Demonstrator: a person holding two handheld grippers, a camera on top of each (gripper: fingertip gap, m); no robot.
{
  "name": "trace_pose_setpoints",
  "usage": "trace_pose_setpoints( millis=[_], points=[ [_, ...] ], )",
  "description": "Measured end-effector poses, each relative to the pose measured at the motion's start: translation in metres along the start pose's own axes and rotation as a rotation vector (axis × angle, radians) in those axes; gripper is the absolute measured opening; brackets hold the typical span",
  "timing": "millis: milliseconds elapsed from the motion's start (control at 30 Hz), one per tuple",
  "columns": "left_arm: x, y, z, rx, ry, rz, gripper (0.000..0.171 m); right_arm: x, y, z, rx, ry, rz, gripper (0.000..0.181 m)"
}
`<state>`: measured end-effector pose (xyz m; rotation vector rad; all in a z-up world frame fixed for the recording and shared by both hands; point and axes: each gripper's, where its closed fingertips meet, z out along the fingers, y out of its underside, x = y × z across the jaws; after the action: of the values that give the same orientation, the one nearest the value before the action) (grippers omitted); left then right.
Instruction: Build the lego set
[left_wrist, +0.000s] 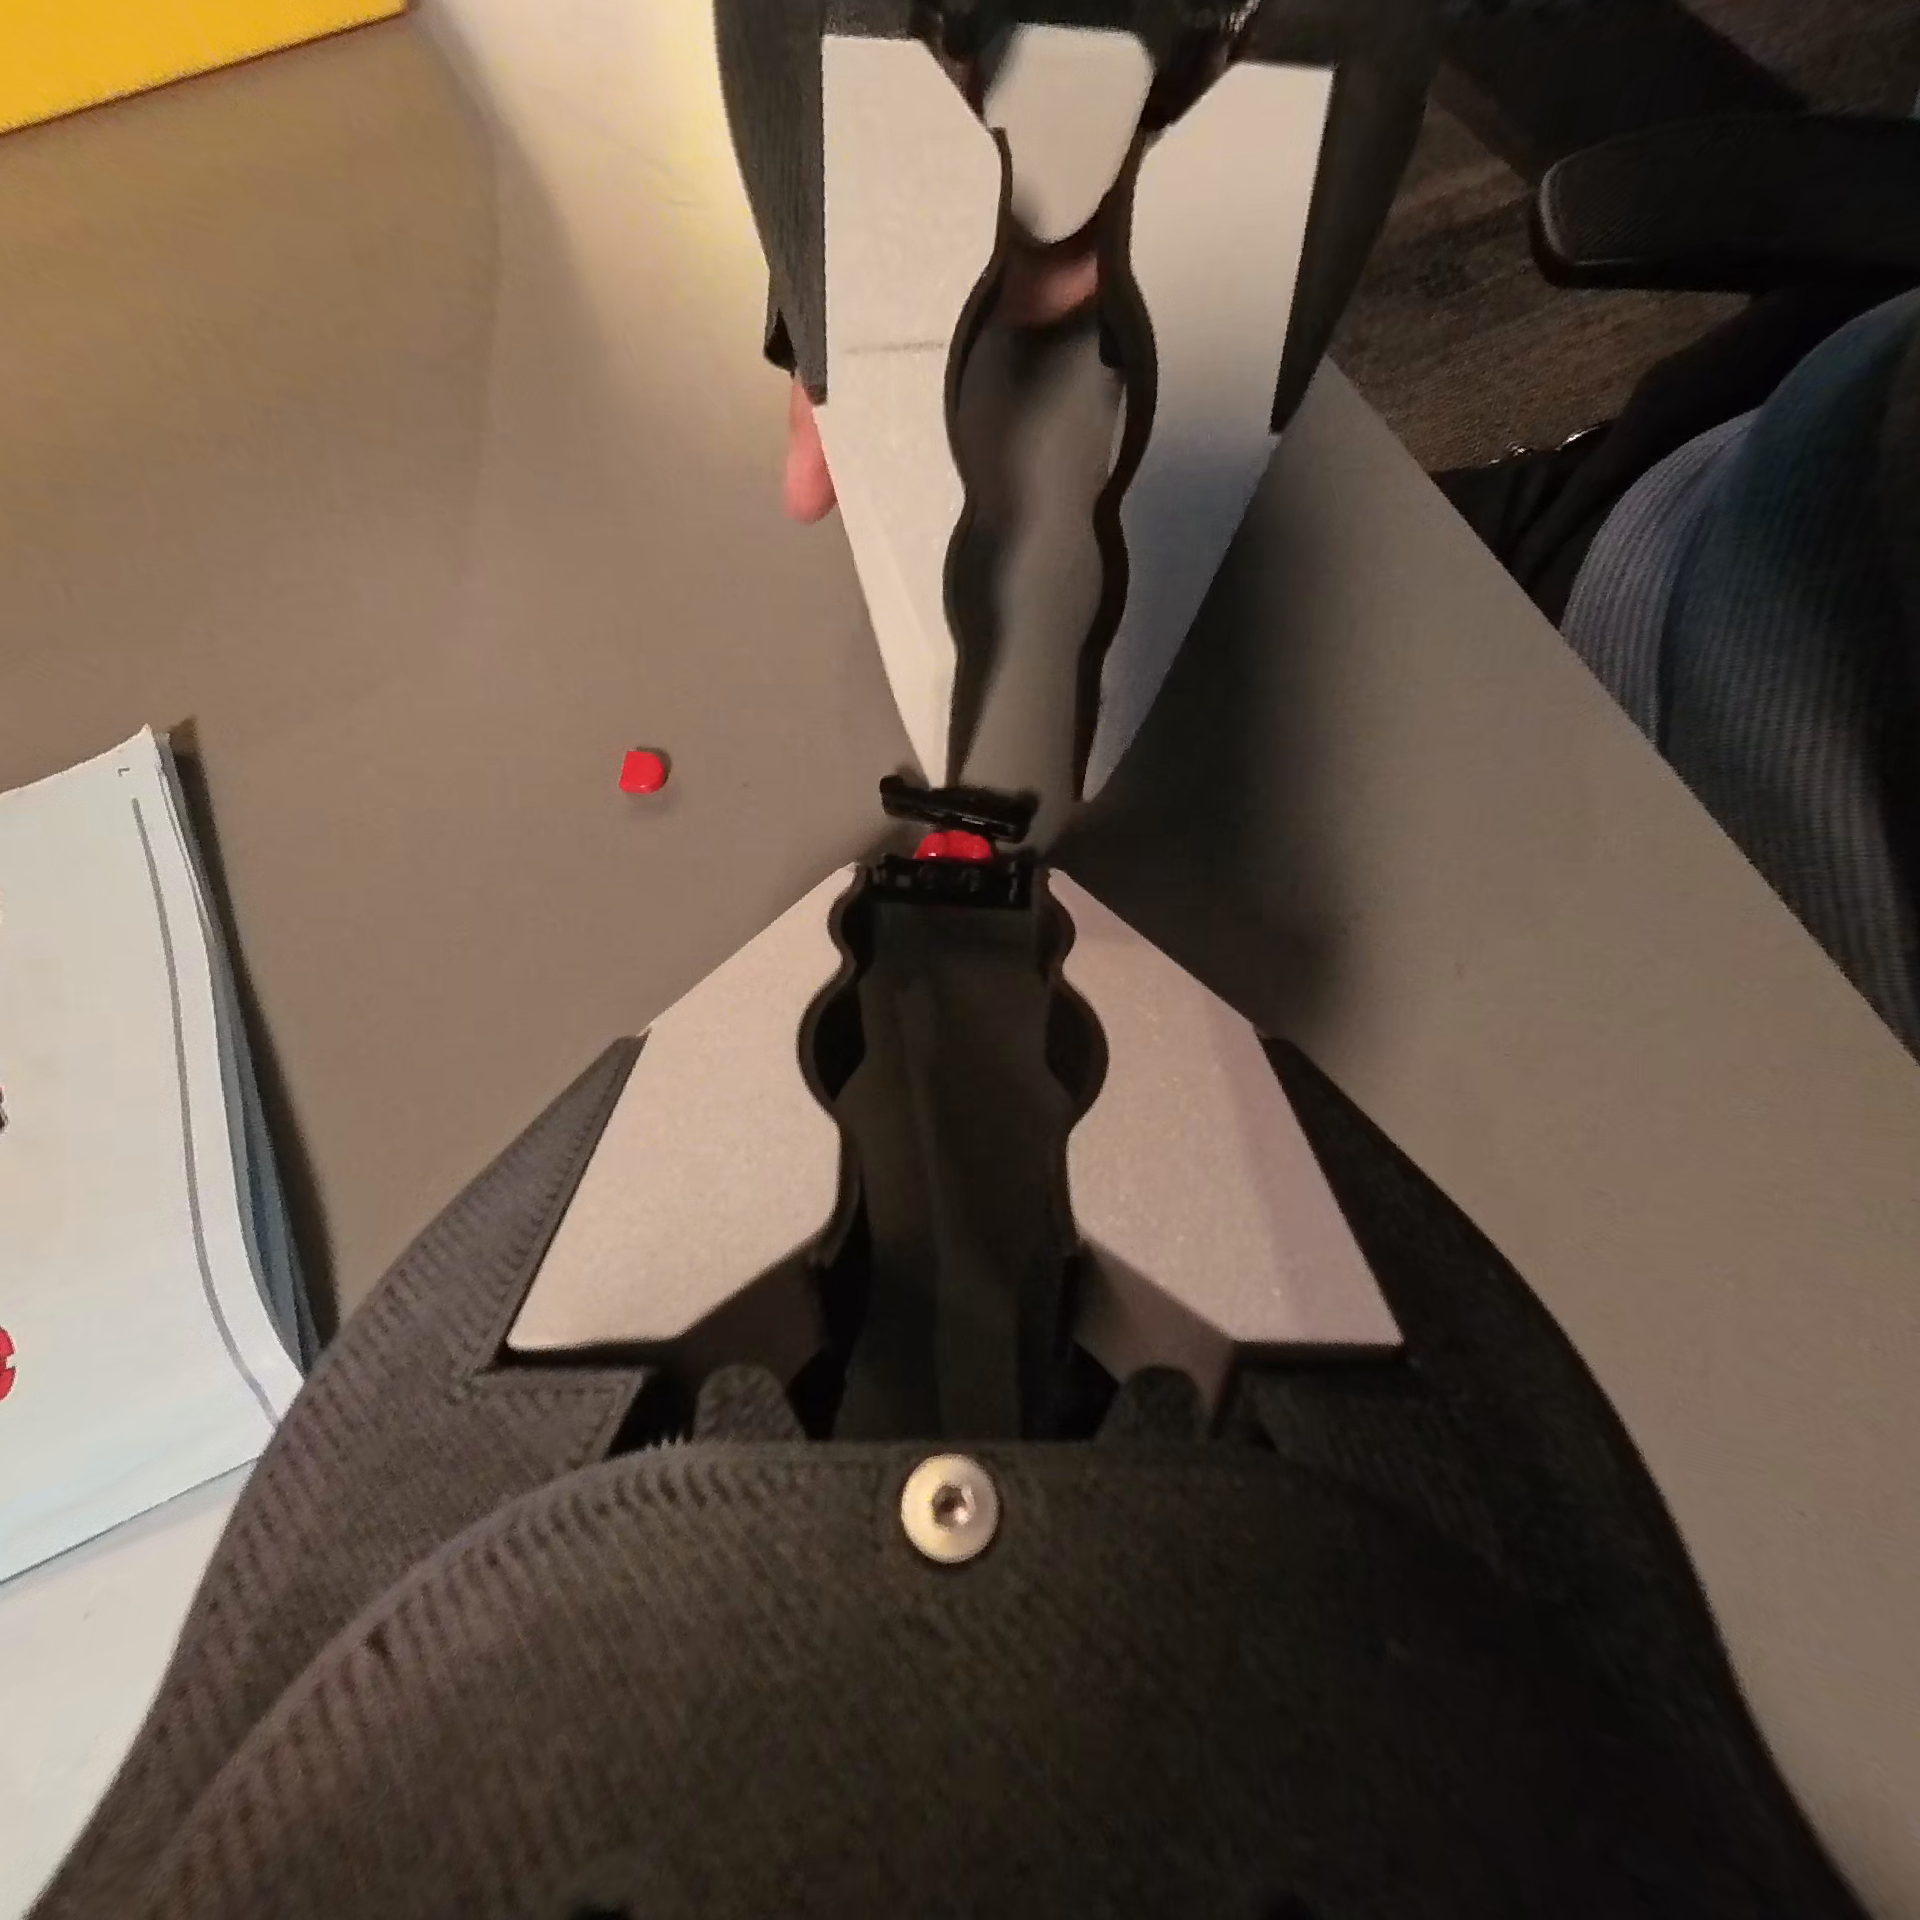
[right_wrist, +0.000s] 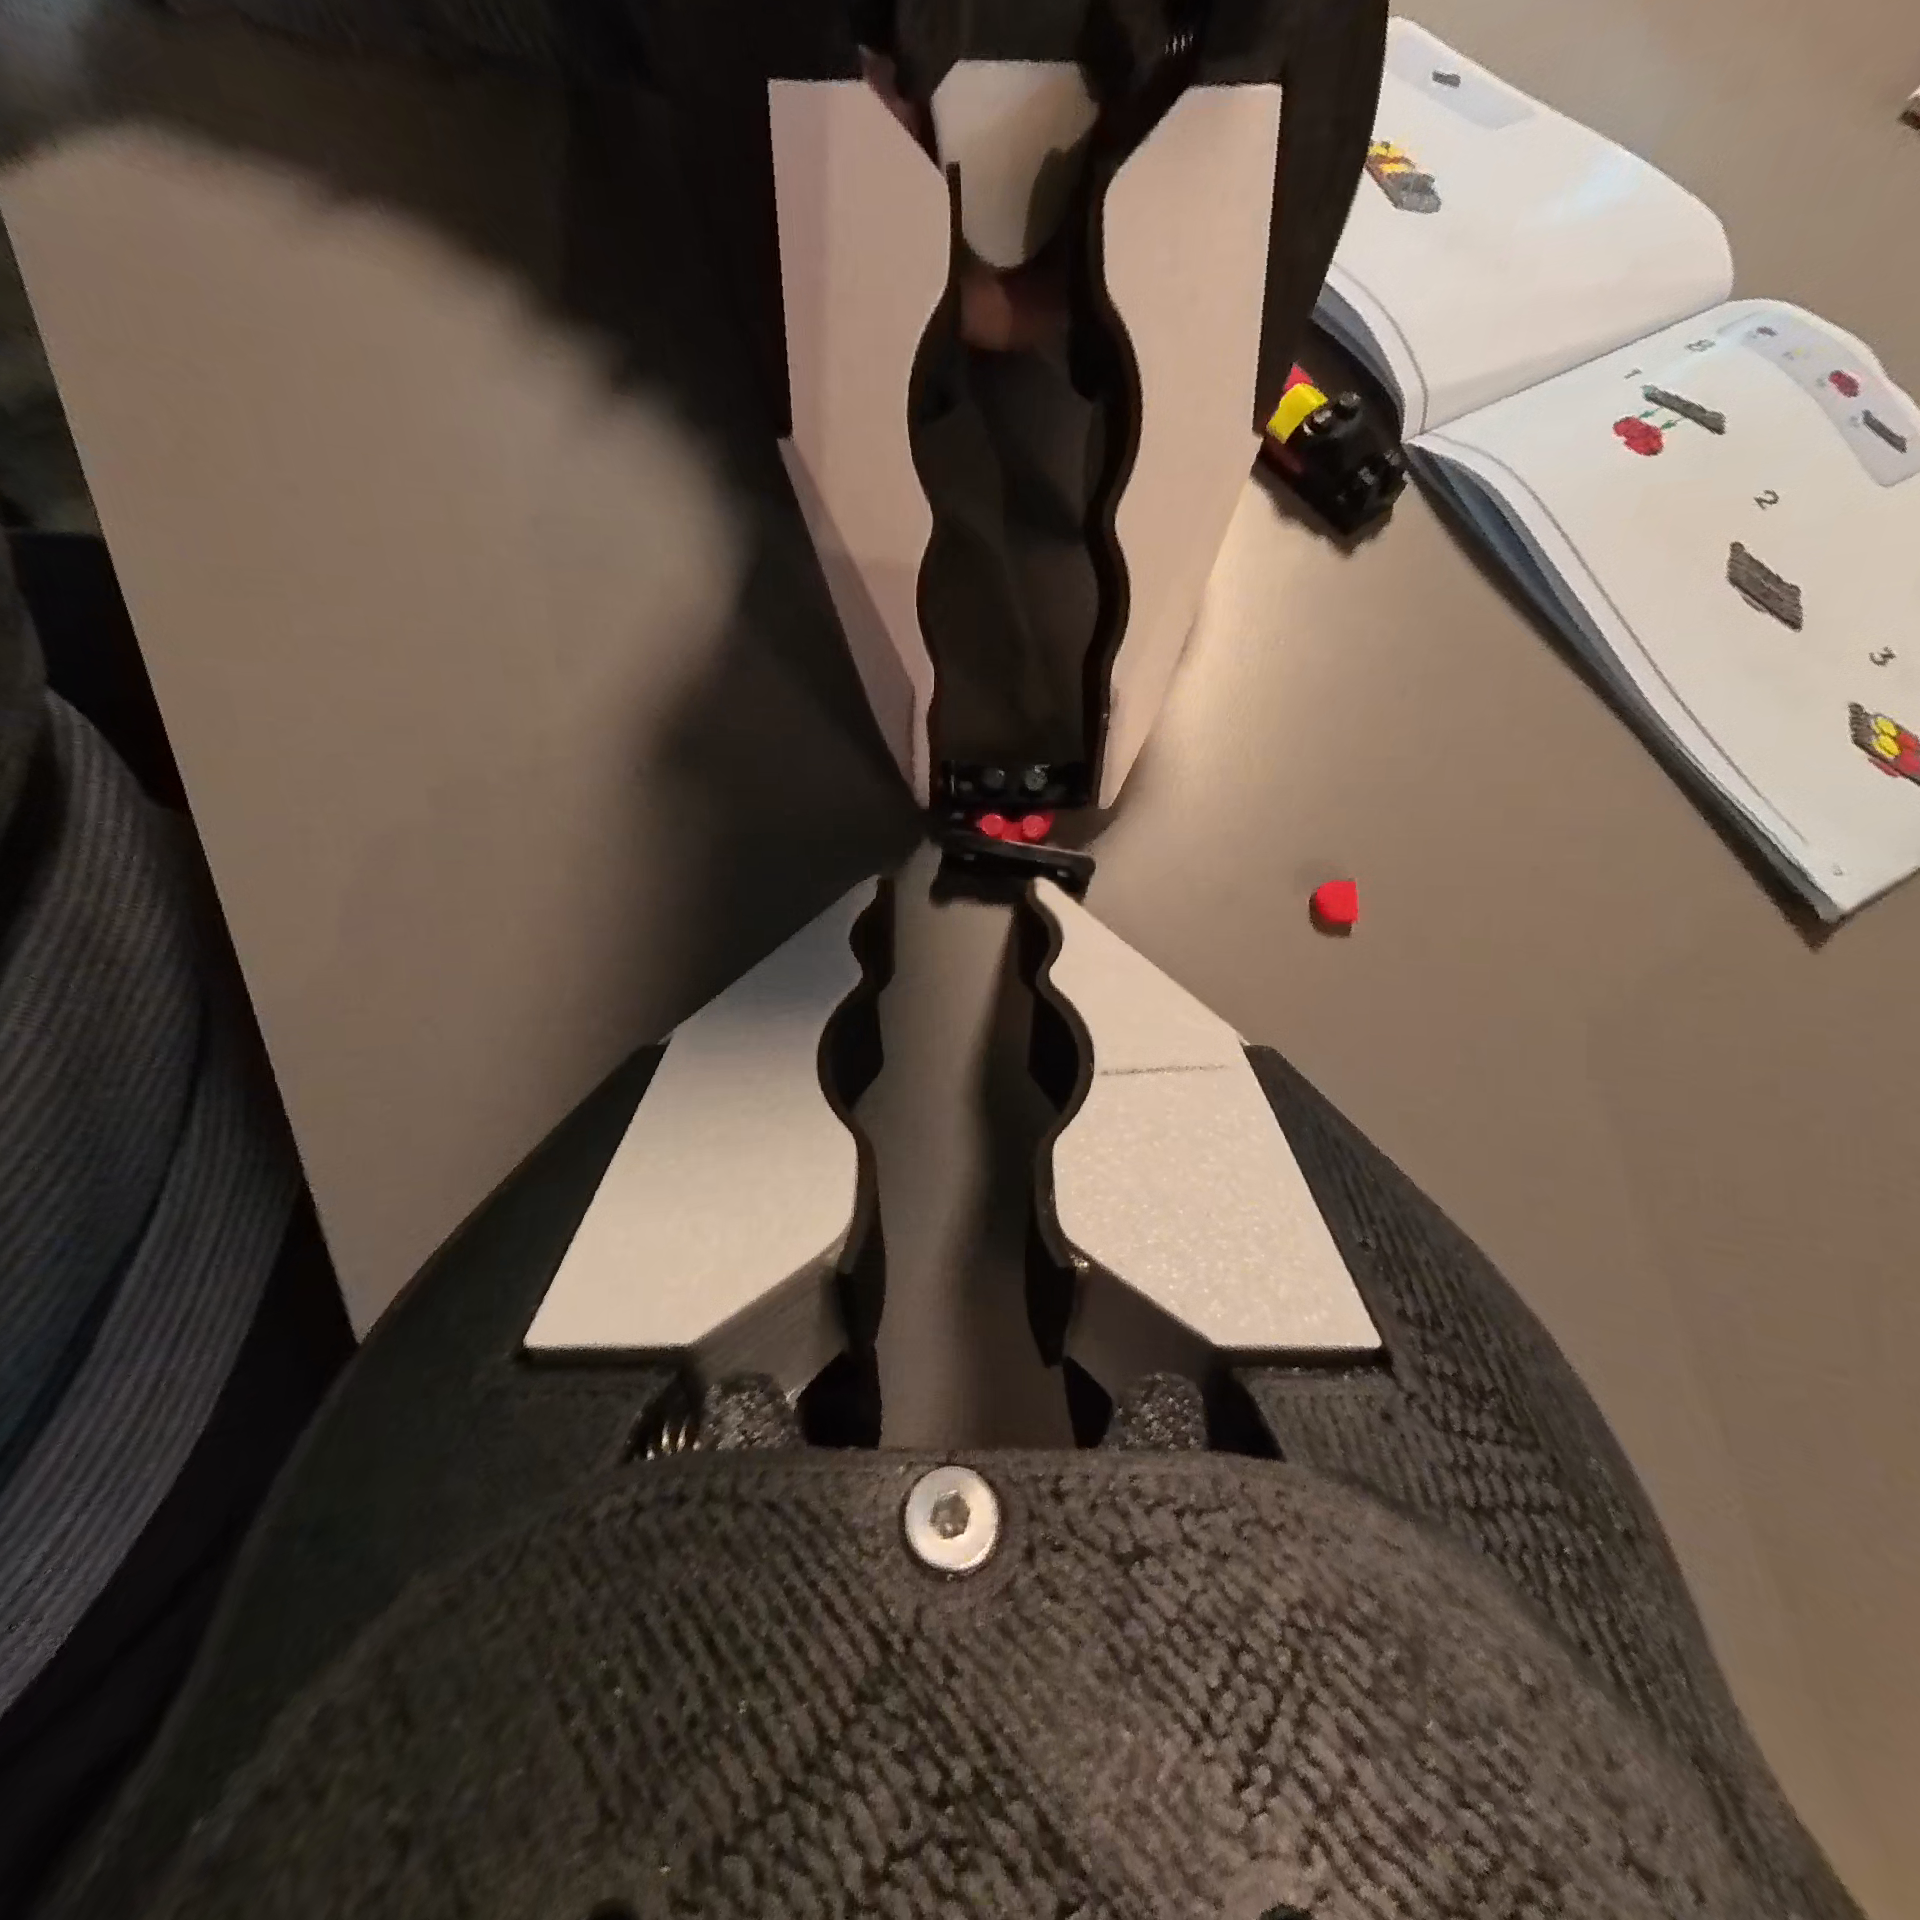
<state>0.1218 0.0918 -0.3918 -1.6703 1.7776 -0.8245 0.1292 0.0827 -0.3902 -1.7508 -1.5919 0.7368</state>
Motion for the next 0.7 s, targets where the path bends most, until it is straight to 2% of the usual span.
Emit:
trace_pose_setpoints(
  millis=[433, 700],
  points=[
    [0.000, 0.000, 0.000, 0.000, -0.001, 0.001, 0.030, -0.001, -0.009, 0.002, 0.035, 0.011, -0.029, 0.021],
    [-0.001, 0.000, 0.000, 0.000, 0.000, 0.000, 0.030, 0.009, -0.003, -0.004, 0.025, 0.032, -0.003, 0.021]
  ],
)
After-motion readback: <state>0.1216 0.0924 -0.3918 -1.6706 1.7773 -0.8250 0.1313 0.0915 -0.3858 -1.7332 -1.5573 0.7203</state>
